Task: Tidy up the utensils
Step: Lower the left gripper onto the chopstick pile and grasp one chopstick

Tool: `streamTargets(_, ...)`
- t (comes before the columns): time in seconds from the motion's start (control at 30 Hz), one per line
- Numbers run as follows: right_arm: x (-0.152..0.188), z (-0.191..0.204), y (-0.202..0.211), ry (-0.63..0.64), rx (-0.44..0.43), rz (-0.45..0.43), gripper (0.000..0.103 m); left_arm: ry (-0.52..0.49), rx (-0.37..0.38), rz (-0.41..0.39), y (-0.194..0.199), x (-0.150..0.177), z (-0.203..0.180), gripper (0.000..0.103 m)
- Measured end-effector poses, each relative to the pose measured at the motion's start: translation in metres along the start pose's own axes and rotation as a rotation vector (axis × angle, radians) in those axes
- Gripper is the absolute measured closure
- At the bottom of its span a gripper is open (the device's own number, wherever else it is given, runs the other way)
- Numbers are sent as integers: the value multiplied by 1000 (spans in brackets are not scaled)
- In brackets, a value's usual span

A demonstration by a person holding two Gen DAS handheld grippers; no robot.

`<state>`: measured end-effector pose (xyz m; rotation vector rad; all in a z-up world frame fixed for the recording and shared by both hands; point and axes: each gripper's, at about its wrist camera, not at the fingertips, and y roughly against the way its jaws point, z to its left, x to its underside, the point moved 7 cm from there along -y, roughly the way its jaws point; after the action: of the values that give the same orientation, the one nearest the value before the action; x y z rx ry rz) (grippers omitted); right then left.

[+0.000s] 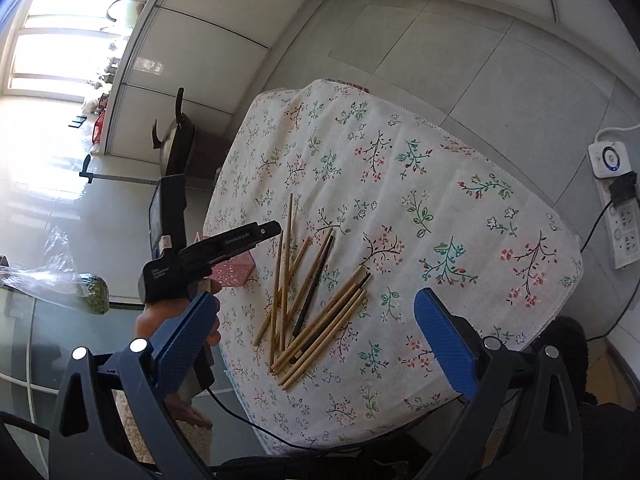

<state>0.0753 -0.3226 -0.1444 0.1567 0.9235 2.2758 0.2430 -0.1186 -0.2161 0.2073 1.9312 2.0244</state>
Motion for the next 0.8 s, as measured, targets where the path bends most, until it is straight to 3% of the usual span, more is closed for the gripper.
streamTargets(0.17, -1, -3, -5, -12, 5, 24, 7, -4, -36, 25, -12, -2, 13, 67)
streamTargets(0.3, -1, -5, -9, -15, 20, 35, 7, -5, -29, 42, -20, -2, 17, 70)
streamTargets(0.43, 0, -6, -12, -5, 46, 32, 7, 19, 9, 71, -35, 1, 23, 80)
streamTargets(0.5, -1, -8, -14, -4, 58, 25, 7, 33, 52, 41, -31, 1, 26, 91)
streamTargets(0.6, -7, -9, -20, 10, 118, -5, 7, 11, 46, -54, -12, 6, 31, 92)
streamTargets(0.8, -26, 11, -64, 81, 259, -17, 7, -3, 107, -266, 64, 41, 41, 95)
